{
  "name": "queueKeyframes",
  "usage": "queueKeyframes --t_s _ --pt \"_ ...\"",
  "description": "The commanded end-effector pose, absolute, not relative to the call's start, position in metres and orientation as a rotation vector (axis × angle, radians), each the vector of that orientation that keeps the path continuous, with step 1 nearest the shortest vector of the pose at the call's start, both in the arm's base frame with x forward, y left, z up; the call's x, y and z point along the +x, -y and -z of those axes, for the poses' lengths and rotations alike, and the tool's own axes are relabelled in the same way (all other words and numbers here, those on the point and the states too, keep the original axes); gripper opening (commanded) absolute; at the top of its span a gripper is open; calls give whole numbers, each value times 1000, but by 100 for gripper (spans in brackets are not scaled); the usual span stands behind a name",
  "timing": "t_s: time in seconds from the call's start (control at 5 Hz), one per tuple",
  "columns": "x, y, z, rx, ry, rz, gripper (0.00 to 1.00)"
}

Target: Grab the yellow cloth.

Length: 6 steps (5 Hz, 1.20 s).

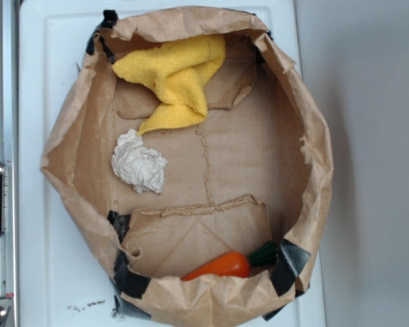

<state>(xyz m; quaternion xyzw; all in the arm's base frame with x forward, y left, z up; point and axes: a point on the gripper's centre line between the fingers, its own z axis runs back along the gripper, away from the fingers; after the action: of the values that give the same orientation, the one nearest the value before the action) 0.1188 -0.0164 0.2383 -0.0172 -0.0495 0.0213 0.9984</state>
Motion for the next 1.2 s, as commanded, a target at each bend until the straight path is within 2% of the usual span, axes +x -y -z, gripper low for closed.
queueKeyframes --t_s 0.0,0.2,0.4,1.0 --pt "214 13 -211 -12 201 -115 100" --pt "245 -11 -193 -69 352 -361 100" --pt "258 -30 -176 -67 414 -611 100" --pt "258 -30 -176 -67 414 -611 100"
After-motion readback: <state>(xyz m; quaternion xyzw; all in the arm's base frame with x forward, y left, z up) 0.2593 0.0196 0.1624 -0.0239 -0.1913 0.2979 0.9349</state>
